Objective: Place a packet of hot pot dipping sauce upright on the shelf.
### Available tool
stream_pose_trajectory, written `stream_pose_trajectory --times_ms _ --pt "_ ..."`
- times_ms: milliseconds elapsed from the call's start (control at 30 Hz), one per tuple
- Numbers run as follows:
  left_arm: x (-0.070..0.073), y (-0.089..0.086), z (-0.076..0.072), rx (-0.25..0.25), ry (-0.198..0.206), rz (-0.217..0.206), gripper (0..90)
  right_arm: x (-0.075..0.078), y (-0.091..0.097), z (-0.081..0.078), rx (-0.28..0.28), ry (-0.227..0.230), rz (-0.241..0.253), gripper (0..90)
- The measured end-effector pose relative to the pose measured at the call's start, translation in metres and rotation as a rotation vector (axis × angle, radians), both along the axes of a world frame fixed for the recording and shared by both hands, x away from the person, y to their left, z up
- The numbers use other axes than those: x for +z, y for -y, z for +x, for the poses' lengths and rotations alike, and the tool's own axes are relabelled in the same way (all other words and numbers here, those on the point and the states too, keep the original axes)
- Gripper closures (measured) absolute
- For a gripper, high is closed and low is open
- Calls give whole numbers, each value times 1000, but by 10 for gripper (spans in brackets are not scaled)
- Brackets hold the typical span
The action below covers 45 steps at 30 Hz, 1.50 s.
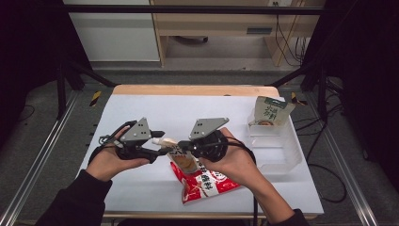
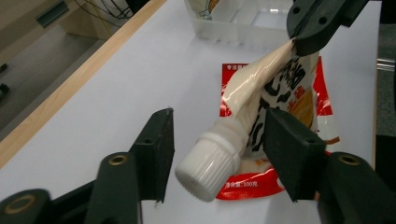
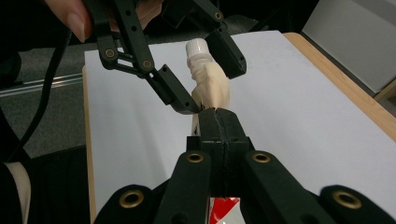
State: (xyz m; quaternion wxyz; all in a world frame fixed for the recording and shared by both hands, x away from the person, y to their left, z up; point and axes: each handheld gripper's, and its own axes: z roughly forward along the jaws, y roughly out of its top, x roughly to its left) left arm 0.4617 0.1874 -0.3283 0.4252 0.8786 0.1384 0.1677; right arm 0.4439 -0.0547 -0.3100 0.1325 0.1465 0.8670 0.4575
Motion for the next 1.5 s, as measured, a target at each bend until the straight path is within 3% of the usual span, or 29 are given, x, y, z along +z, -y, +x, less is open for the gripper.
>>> stream_pose_trajectory --times_ms 300,500,767,1100,1267,1500 --pt "2 3 2 -27 -25 15 635 -1 8 1 -6 -4 4 900" --pt "6 7 1 -44 -53 26 699 -2 12 2 -6 -3 11 900" --pt "27 29 1 -75 -57 140 724 -3 23 0 -27 7 -16 900" --pt "42 47 -1 -110 -40 209 729 -1 35 -2 -42 4 -44 879" --pt "47 51 -3 -115 -23 231 731 3 37 -1 -52 33 -95 762" --pt "47 52 -3 -129 -18 245 731 6 35 1 -35 80 -206 501"
